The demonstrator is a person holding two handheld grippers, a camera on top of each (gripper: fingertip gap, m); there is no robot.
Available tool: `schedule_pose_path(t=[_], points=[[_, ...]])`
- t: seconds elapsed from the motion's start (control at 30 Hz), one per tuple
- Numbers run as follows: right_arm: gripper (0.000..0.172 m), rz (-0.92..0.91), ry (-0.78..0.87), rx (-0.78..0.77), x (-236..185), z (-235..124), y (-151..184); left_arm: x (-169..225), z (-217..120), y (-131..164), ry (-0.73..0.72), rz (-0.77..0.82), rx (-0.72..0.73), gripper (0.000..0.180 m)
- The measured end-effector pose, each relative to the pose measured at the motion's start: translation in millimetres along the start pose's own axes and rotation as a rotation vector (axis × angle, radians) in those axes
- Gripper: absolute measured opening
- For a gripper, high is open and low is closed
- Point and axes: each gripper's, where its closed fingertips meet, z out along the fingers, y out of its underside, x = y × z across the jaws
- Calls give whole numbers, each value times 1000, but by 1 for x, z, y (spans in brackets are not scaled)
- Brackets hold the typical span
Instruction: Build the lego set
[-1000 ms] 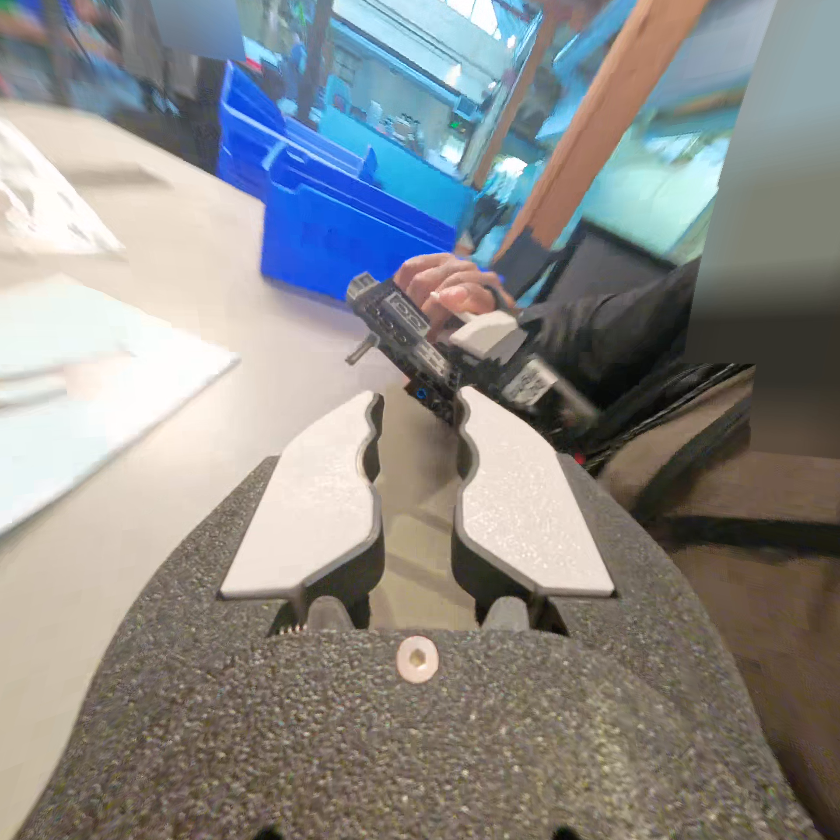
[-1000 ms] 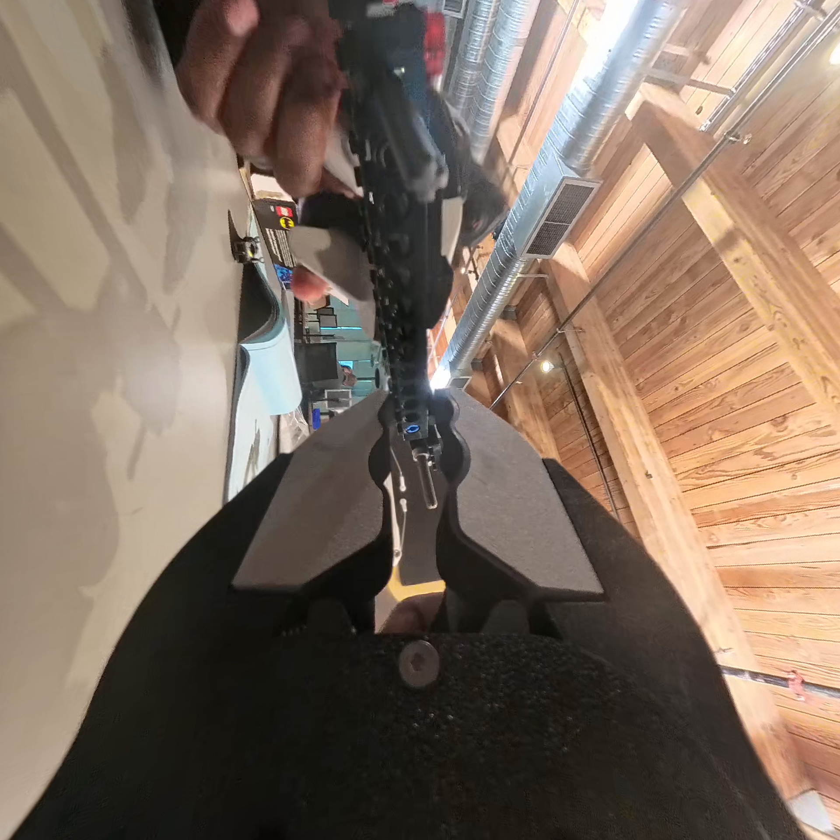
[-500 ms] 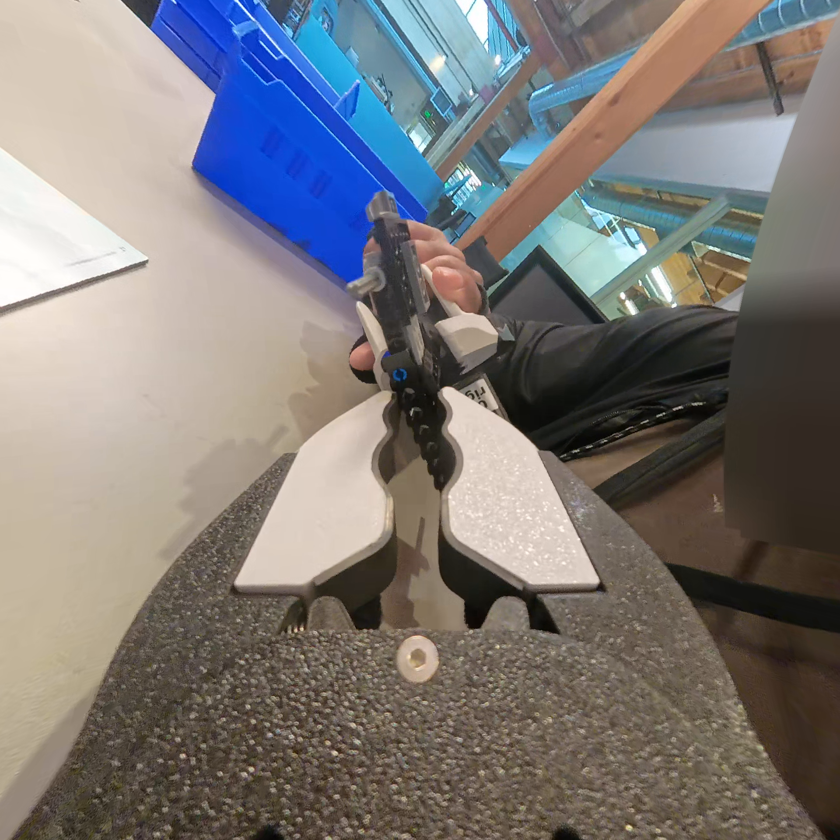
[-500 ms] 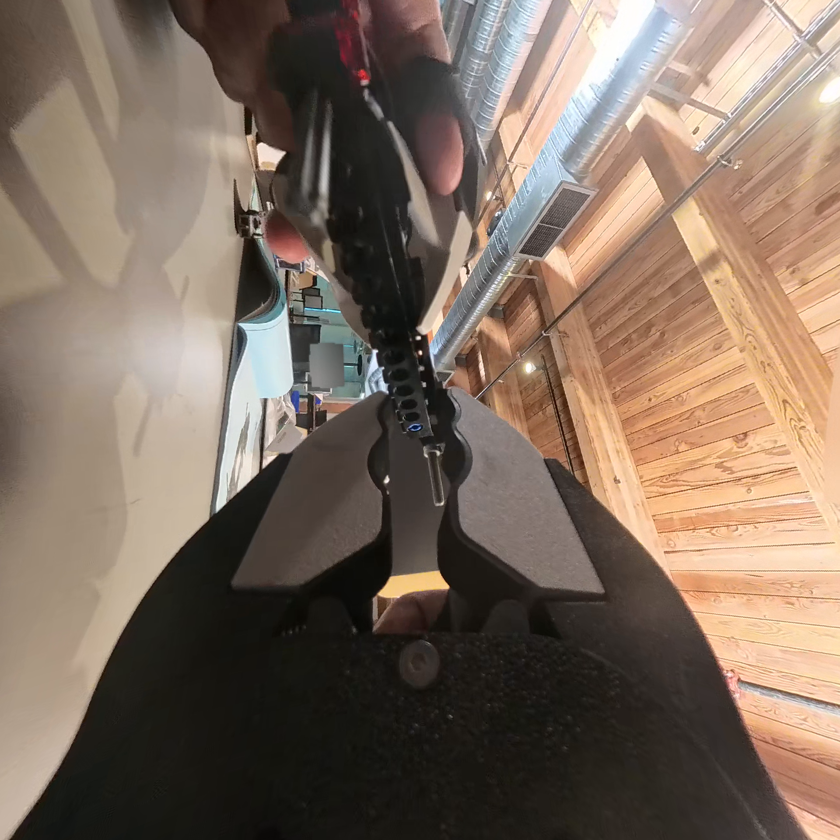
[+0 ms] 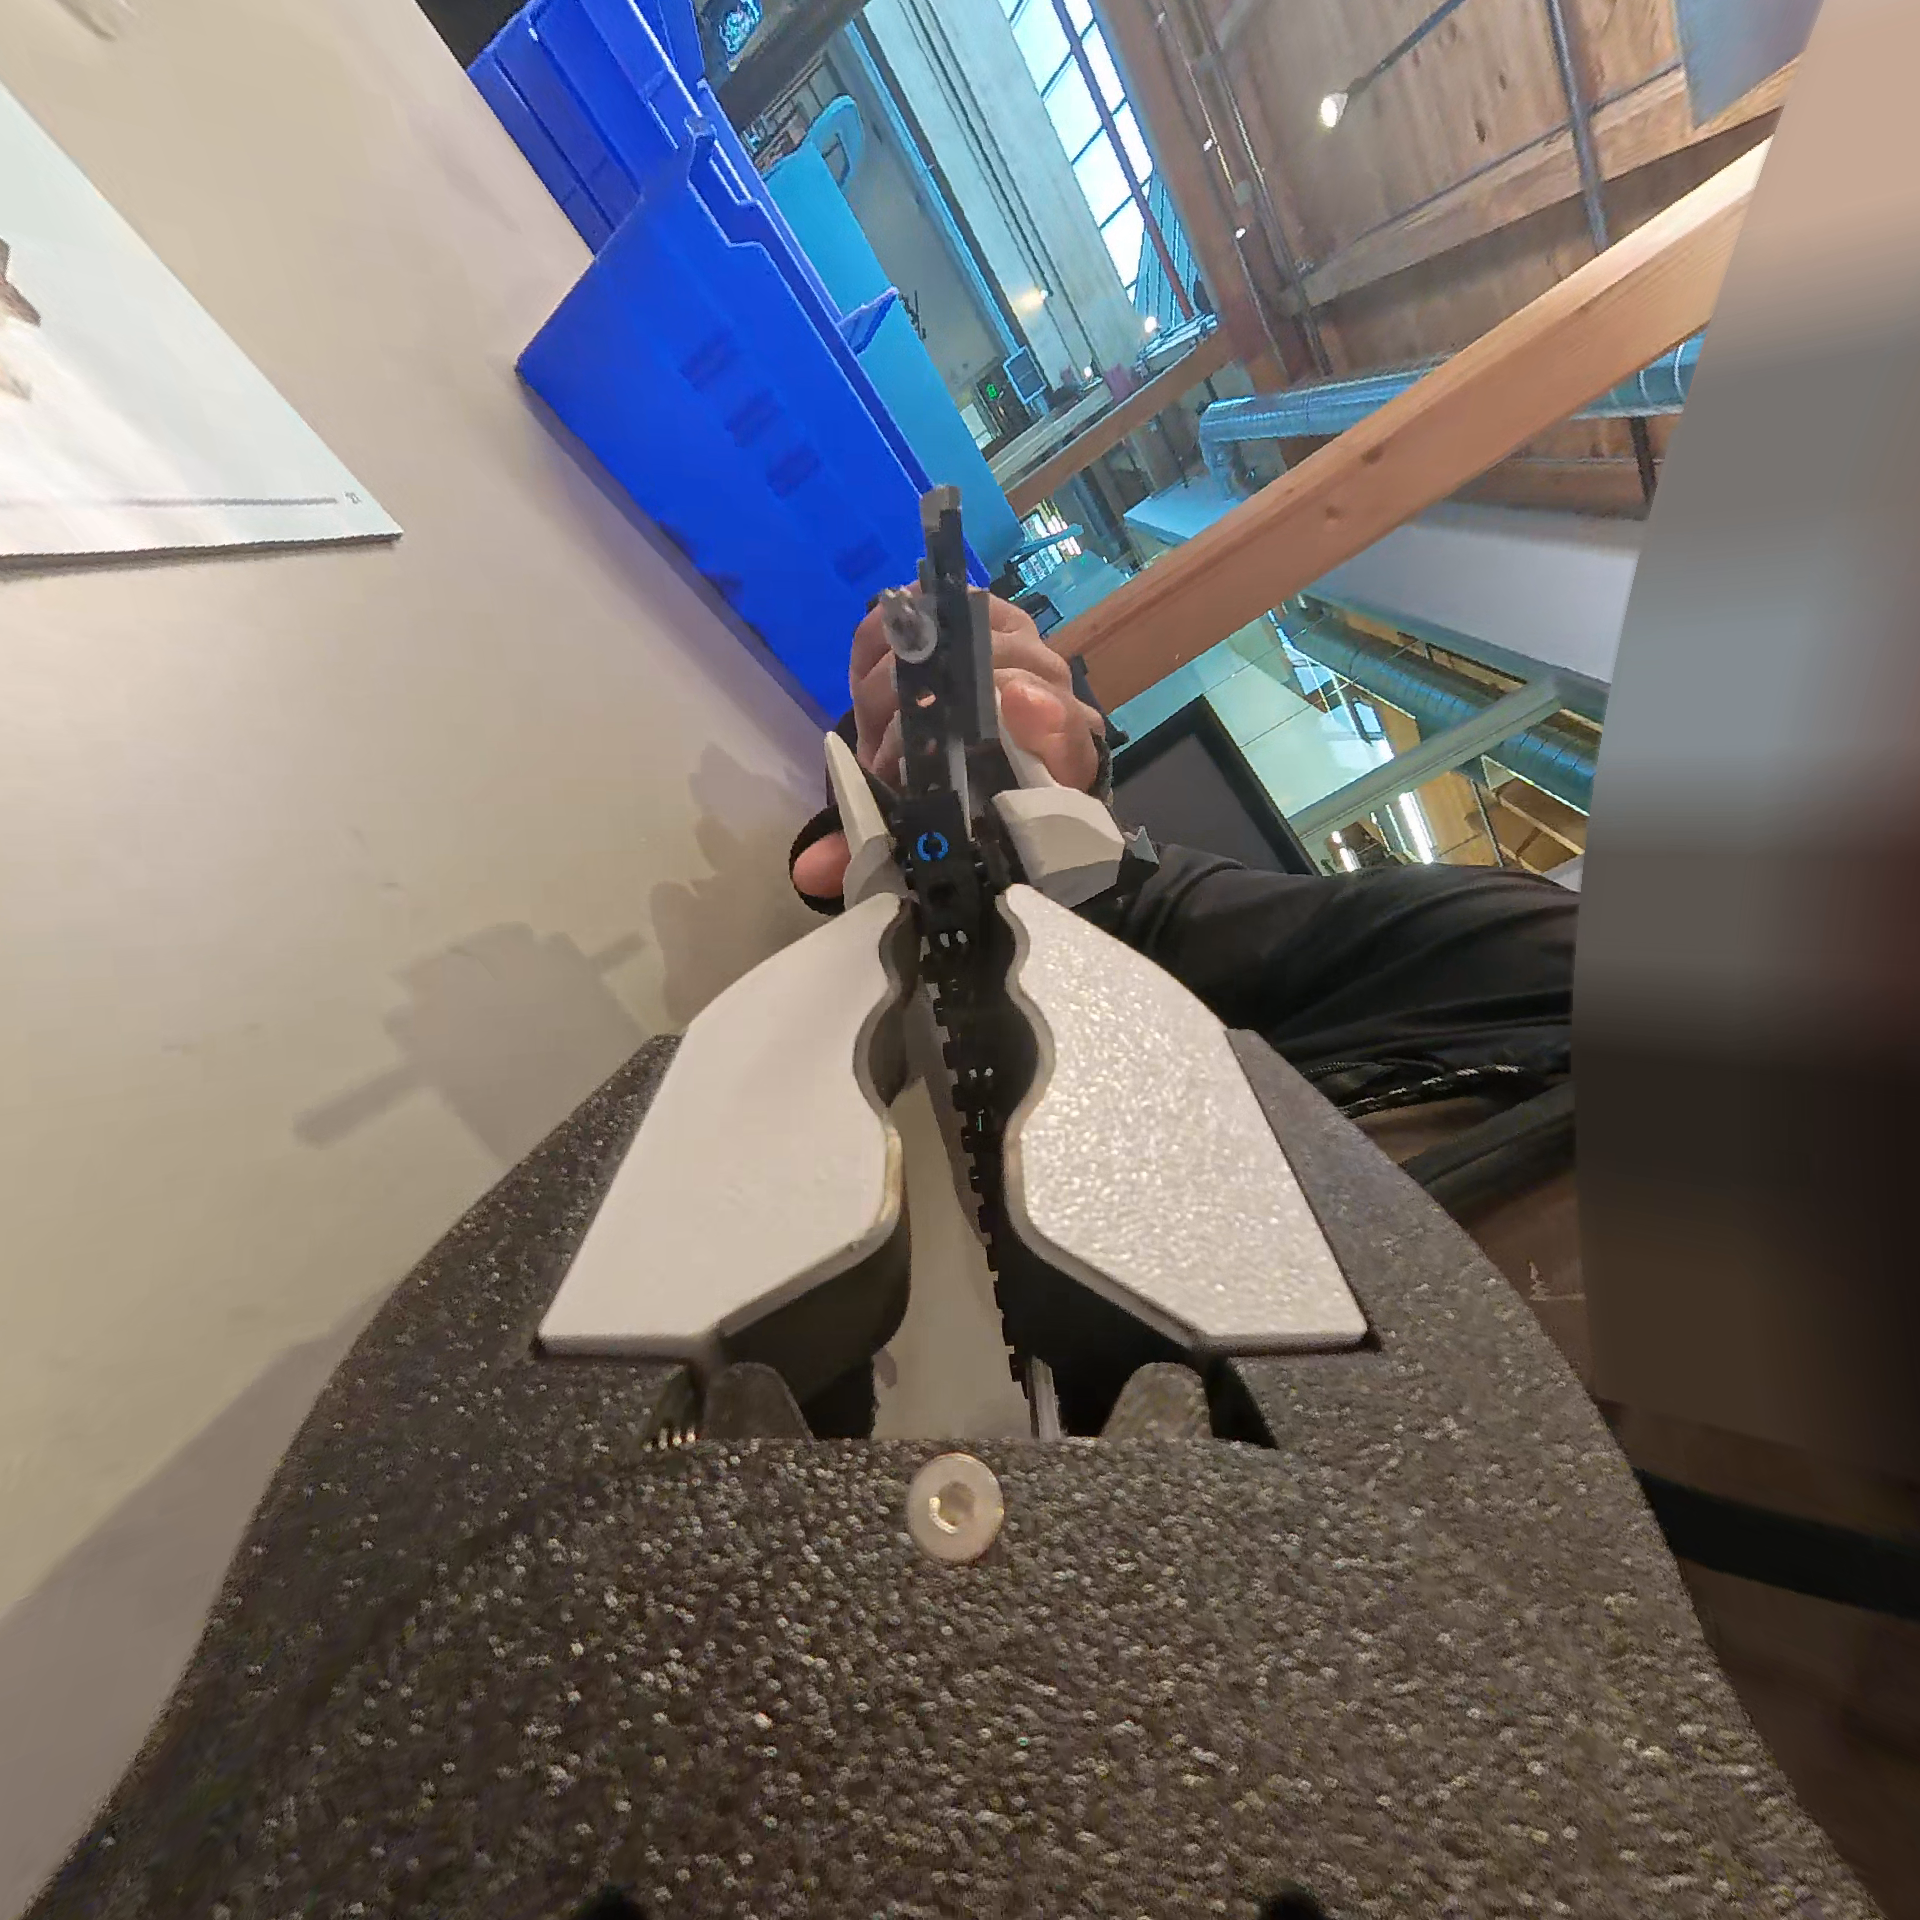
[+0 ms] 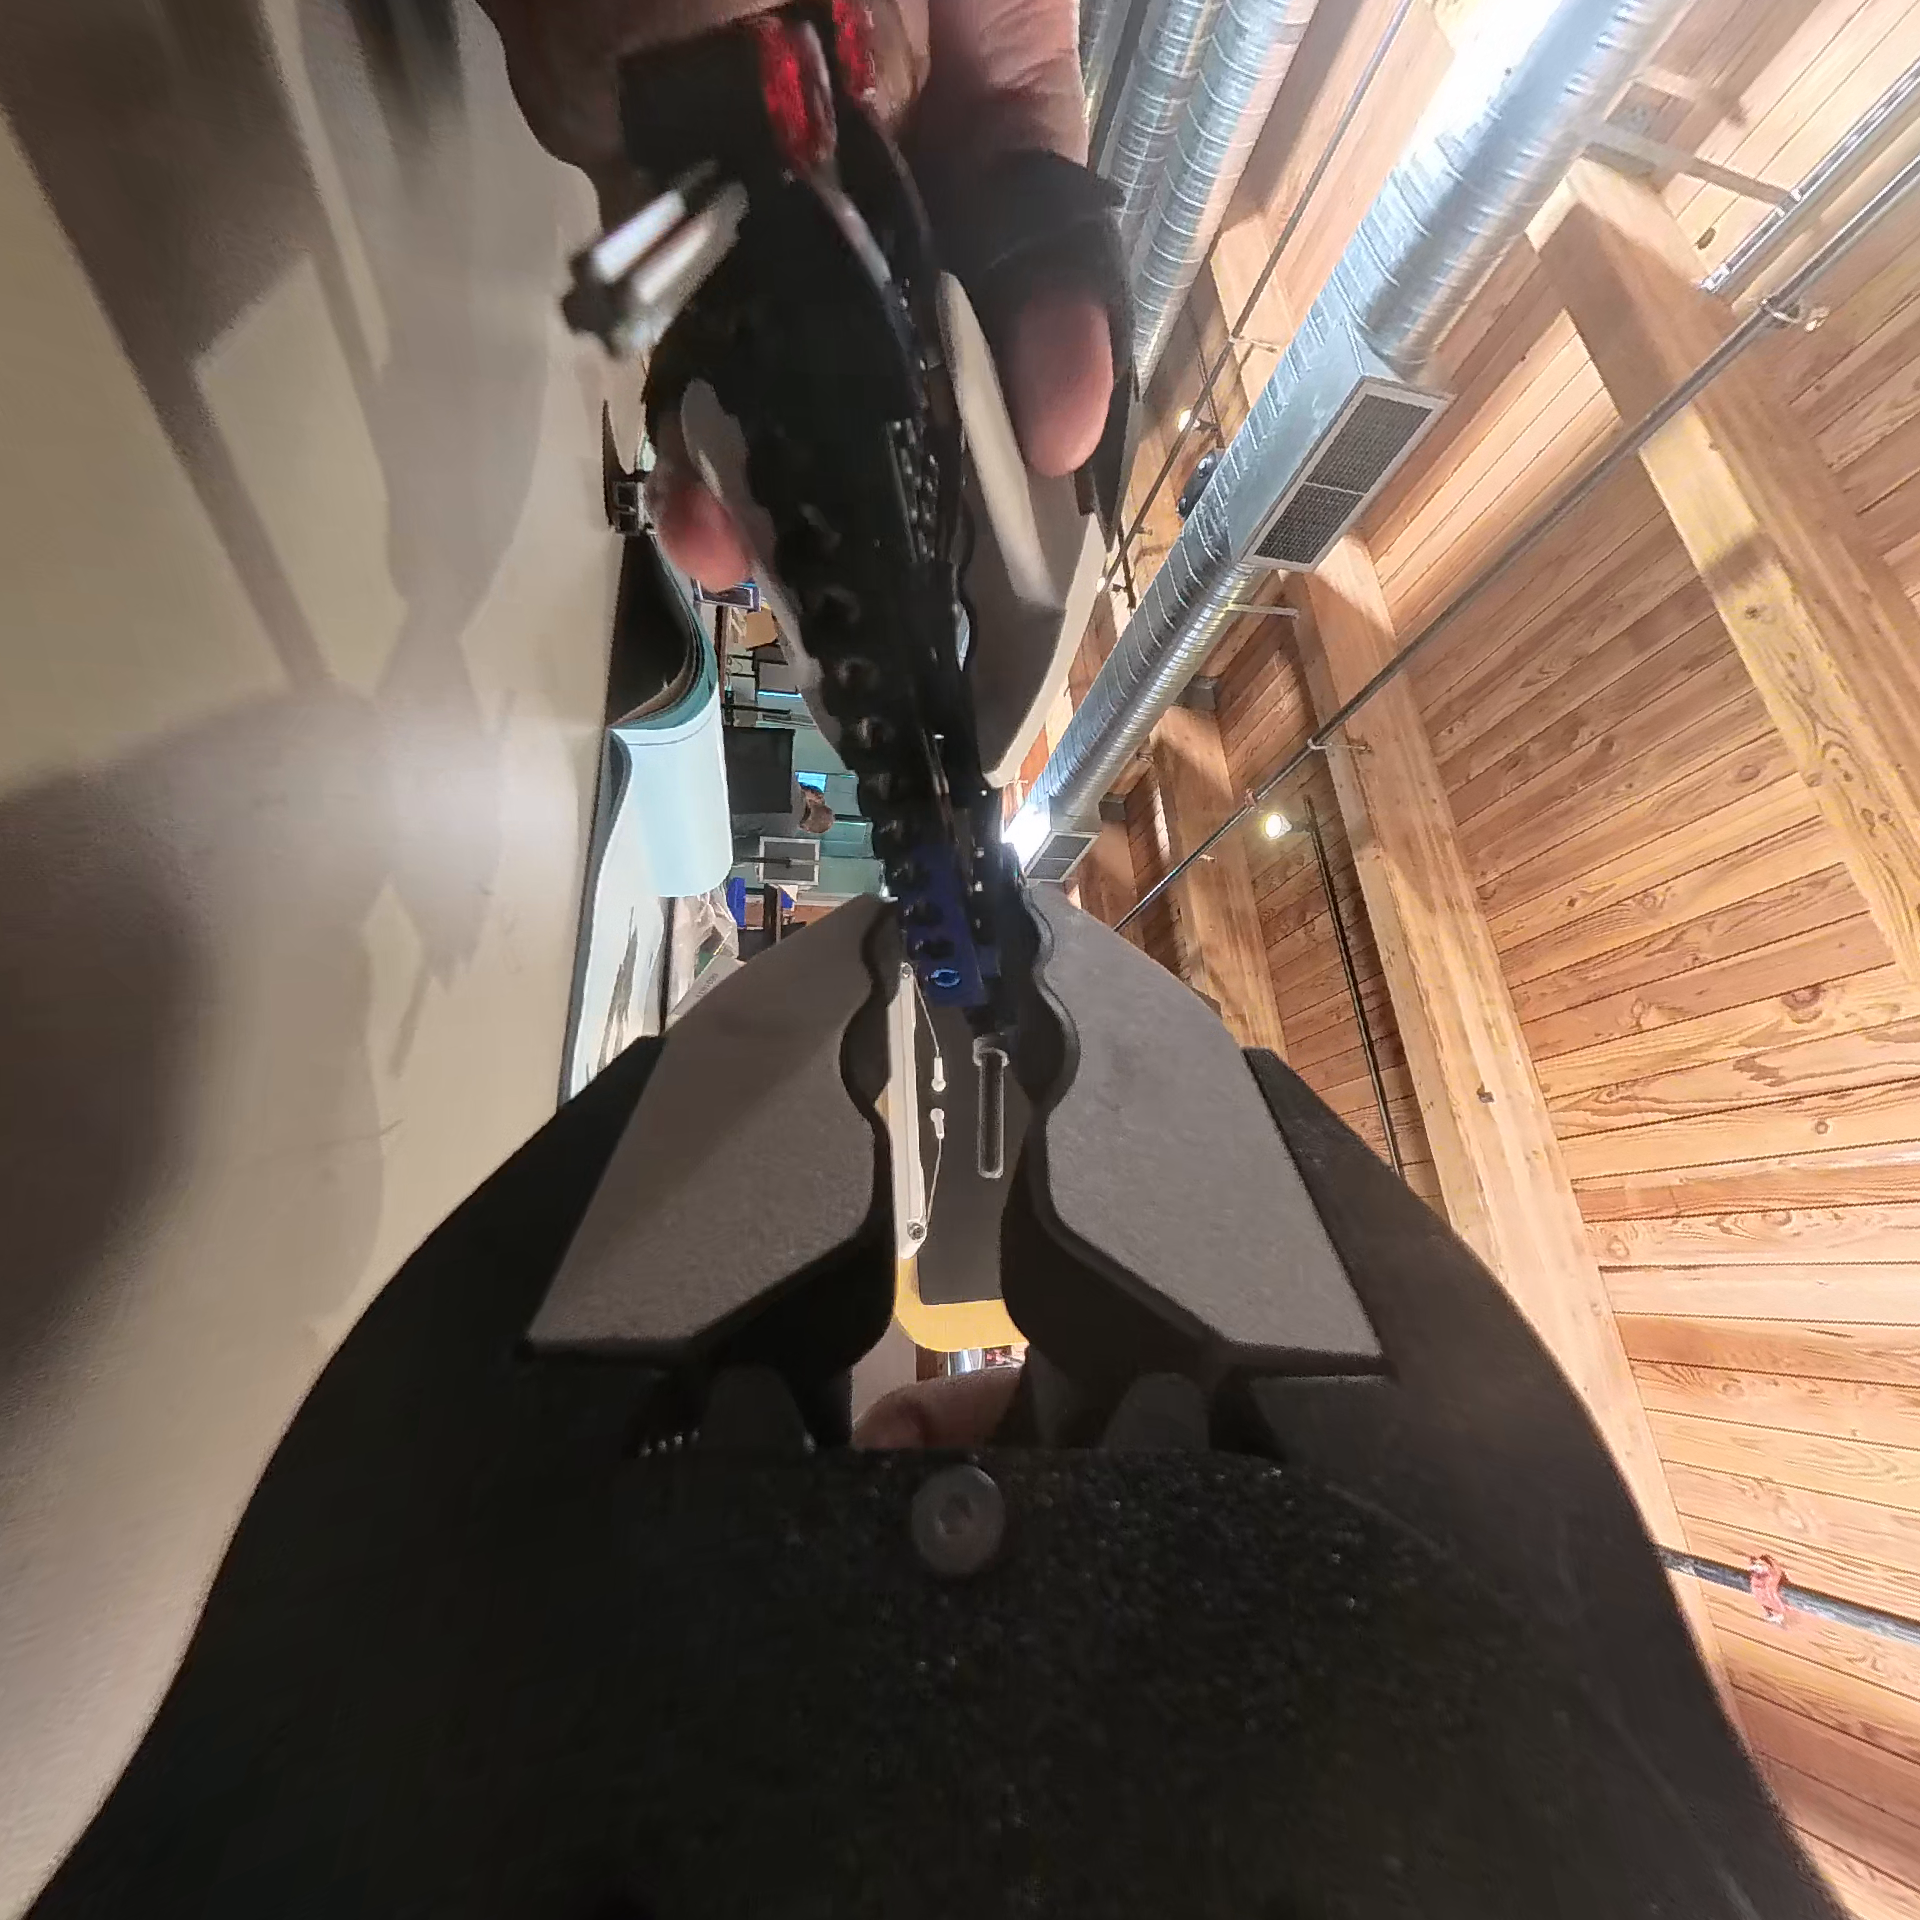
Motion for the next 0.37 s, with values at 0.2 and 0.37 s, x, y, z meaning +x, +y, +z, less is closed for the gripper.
schedule_pose_path(t=[0.2,0.37], points=[[17,0,-10,1,0,0,1,0,1,0,-1,12,-2,13],[17,0,0,9,2,0,0,5,1,2,11,80,-25,17]])
